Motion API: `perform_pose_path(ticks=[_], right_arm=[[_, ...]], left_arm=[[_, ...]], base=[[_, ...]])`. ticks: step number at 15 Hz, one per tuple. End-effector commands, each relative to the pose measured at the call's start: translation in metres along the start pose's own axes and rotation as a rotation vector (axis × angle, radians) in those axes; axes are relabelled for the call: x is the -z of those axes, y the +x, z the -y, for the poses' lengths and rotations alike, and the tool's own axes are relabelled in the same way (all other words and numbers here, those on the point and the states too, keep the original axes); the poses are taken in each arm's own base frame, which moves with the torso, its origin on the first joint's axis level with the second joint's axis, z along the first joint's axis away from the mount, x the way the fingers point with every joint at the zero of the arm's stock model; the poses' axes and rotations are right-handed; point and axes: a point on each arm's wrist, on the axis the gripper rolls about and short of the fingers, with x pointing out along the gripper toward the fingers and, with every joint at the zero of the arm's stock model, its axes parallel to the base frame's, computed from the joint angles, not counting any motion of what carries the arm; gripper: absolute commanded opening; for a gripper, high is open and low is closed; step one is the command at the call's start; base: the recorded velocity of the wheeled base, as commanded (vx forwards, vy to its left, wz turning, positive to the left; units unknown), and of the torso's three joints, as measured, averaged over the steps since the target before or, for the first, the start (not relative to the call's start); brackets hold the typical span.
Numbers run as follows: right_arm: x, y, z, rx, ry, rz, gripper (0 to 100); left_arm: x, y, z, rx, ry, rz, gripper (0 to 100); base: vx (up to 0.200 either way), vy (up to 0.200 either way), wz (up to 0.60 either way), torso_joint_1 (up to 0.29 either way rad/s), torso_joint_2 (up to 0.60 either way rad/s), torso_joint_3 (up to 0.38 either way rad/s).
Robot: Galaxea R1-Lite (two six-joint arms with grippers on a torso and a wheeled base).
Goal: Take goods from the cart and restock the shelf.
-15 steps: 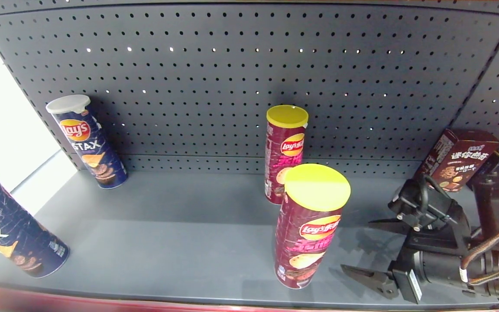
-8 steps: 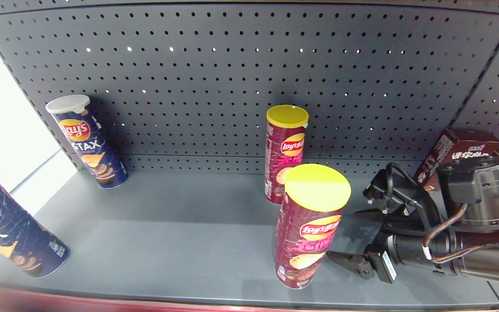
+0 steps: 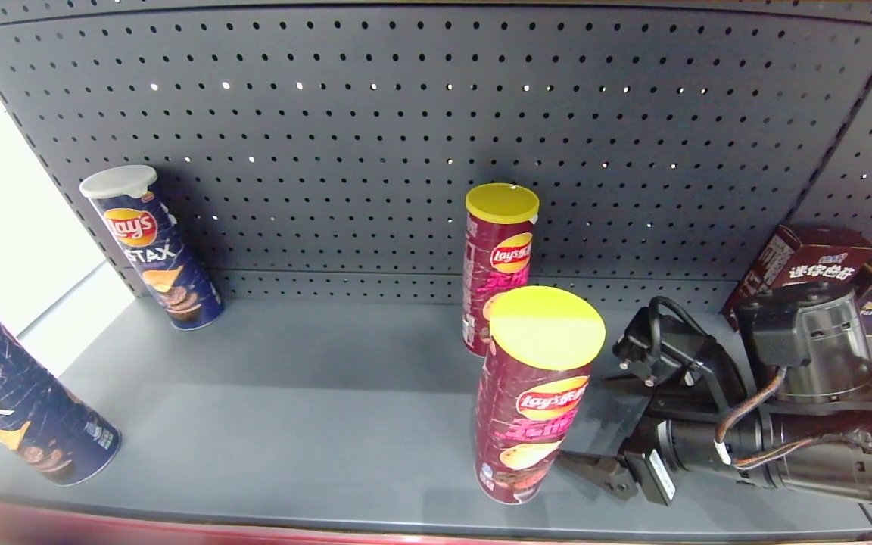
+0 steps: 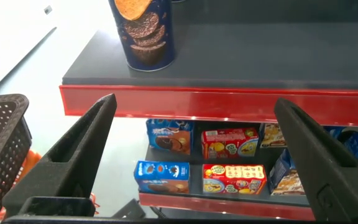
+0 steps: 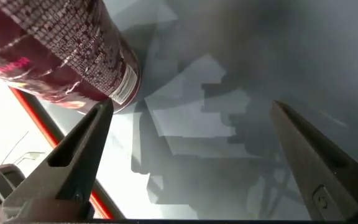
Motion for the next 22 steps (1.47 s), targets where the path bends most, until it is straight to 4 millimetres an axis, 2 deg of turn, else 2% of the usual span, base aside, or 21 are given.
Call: perform_pose_path(ticks=[1,6,18,22], right_arm=[[0.001,0.0,-0.003,-0.01,-0.006,-0.002,100],[0.0,-0.003,0.011,0.041,0.022,0.009,100],[-0.002,0.005,-0.006,-0.027,-0.013,-0.003,100],[-0.001,0.001,-0.002,-0.009,-0.003,0.003,100]], left_arm=[[0.0,0.0,0.0,-0.001,0.0,-0.001,100],[0.0,0.0,0.0,0.001,0.0,-0.001,100],[0.0,0.0,0.0,-0.001,-0.004,-0.001,100],[0.0,0.0,0.0,-0.001,-0.004,-0.001,100]], base=[[0.0,0.0,0.0,0.0,0.0,0.0],[0.0,0.0,0.0,0.0,0.0,0.0],[0.0,0.0,0.0,0.0,0.0,0.0],[0.0,0.0,0.0,0.0,0.0,0.0]])
